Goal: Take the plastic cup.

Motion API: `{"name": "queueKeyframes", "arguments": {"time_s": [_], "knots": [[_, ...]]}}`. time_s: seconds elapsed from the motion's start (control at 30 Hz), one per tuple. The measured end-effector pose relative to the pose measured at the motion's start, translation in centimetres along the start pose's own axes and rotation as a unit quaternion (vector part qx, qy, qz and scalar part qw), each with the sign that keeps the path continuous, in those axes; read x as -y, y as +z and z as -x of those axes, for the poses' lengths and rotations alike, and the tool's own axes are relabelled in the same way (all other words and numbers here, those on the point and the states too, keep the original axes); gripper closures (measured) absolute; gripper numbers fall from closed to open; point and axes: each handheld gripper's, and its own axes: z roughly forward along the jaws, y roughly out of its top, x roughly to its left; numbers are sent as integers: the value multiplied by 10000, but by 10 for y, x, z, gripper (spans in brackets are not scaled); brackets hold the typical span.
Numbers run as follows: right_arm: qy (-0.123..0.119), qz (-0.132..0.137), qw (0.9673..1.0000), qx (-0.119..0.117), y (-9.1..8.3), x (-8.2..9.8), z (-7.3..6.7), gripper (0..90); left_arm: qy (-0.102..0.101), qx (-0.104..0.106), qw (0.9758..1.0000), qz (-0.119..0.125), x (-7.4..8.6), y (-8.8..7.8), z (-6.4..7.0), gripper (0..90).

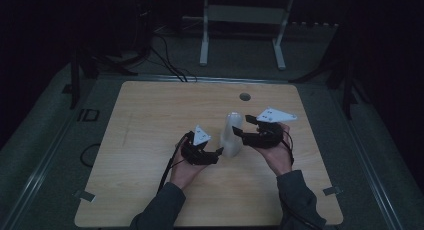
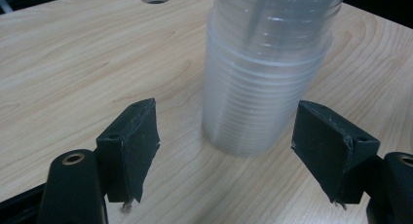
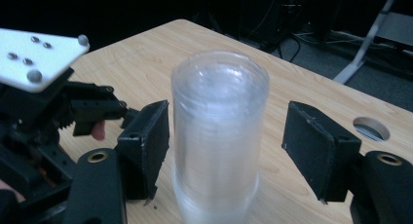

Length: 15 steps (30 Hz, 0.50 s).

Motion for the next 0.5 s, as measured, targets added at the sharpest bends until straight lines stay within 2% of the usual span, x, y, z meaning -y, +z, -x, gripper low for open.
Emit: {"name": "queueKeyframes", "arguments": {"time_s": [0.2,0.5], "knots": [[-54,-13,10000,-48,11,-6,-2,332,-3,82,9999,75,-3,5,2,243],[31,-69,10000,-37,25,-10,1,334,89,109,9998,107,-8,13,8,231]]}}
